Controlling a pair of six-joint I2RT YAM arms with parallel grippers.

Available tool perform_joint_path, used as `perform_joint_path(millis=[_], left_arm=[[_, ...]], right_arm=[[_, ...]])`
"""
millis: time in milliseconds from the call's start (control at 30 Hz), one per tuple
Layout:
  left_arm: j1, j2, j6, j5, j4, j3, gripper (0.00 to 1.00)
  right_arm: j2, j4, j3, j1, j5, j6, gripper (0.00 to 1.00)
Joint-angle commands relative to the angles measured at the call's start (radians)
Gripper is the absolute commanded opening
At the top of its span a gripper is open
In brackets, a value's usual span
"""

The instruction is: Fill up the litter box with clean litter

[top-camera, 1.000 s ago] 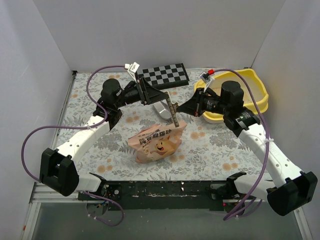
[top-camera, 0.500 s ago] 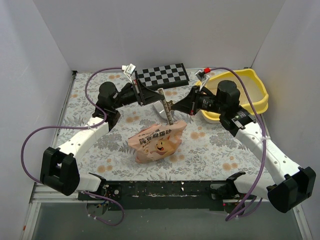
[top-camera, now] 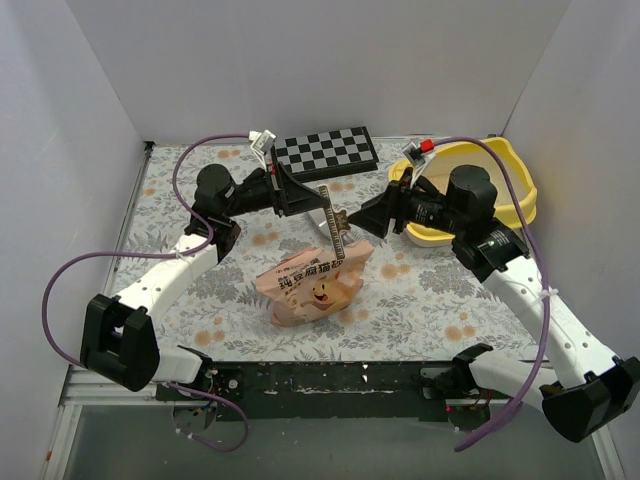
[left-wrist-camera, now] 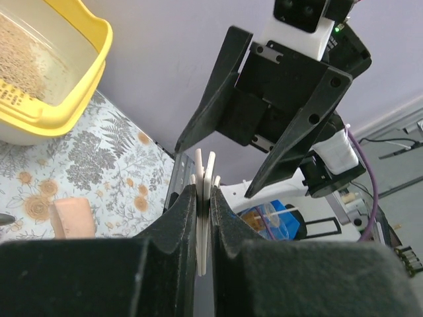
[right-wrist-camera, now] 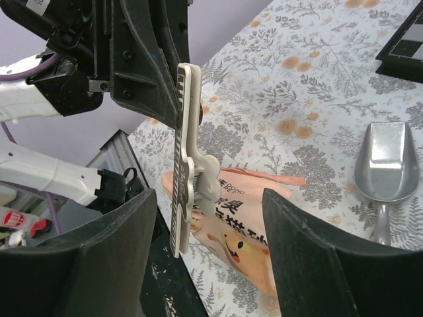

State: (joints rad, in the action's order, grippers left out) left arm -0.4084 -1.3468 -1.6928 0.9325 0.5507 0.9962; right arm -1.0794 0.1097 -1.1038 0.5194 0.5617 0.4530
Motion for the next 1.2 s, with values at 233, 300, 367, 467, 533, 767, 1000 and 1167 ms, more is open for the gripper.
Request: perform_joint_path(millis=[233, 300, 367, 467, 533, 767, 1000, 1167], left_arm=[[-0.004, 0.09, -0.002, 0.091, 0.02, 0.004, 0.0], [-0.004, 0.094, -0.021, 0.097, 0.046, -0.002, 0.0], [-0.004, 0.094, -0.031, 0.101, 0.063, -0.008, 0.0], [-0.004, 0.089, -0.044, 0.101, 0.081, -0.011, 0.0], [-0.004, 0.083, -0.057, 0.104, 0.101, -0.016, 0.0], [-0.004, 0.075, -0.065, 0.109, 0.107, -0.016, 0.0], [-0.003, 0.096, -0.001, 0.12, 0.039, -0.007, 0.37], [-0.003, 0.167, 0.284, 0.077, -0.269, 0.022, 0.68]], right_arm=[[0.019, -0.077, -0.044, -0.001, 0.136, -0.019, 0.79], [0.012, -0.09, -0.044, 0.001, 0.138, -0.011, 0.79], [0.006, -0.1, -0.041, 0.002, 0.147, 0.002, 0.79], [-0.008, -0.157, -0.031, 0.022, 0.172, 0.026, 0.79], [-0.023, -0.154, -0.036, 0.037, 0.178, 0.027, 0.77], [-0.045, -0.139, -0.047, 0.064, 0.168, 0.01, 0.57], [-0.036, -0.068, -0.068, 0.065, 0.136, -0.02, 0.01], [-0.011, 0.013, -0.111, 0.062, 0.073, -0.08, 0.01]])
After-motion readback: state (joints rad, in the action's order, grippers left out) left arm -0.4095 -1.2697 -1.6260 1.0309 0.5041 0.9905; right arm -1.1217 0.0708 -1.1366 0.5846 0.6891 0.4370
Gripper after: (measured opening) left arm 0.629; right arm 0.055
